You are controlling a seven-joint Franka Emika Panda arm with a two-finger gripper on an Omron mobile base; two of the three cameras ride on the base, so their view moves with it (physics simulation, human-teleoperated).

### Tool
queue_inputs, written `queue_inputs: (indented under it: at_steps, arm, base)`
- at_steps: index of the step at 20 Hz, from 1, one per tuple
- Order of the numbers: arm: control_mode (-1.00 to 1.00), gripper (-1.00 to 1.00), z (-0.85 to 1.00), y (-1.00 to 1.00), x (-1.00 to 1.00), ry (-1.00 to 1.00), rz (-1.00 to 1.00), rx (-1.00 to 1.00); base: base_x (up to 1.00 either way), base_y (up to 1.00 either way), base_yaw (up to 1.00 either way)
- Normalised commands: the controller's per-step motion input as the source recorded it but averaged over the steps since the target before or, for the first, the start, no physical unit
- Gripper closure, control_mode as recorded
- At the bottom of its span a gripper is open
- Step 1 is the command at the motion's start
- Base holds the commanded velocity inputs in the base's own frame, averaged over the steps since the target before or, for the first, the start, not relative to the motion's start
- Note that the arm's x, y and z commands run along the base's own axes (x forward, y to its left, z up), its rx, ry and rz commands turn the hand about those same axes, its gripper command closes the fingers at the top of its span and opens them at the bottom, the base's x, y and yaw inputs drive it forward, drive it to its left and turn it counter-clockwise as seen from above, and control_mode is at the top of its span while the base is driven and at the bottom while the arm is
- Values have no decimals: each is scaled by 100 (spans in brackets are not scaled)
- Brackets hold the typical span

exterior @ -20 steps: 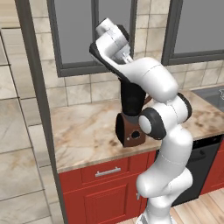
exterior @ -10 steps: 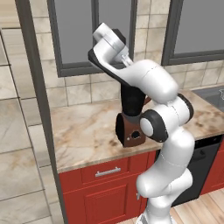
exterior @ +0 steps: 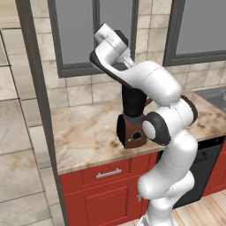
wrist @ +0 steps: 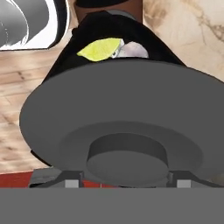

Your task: Grab the lemon wedge and garlic from the fridge, place them in the blender, close the lid, and turn on the blender to create a marinade.

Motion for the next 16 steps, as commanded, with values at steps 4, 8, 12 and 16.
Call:
queue_inputs:
  at_steps: [4,8,12,16]
  arm:
    - [-100,100,-55,42,0,3,0,-4]
    - [-100,100,-36,58,9,12,0,-2]
    - [-100,100,3,29,13,11,0,0]
    - [-100,100,-6,13,-3,2,0,0]
  base:
    - [0,0,0]
    - [0,0,0]
    - [0,0,0]
    - [0,0,0]
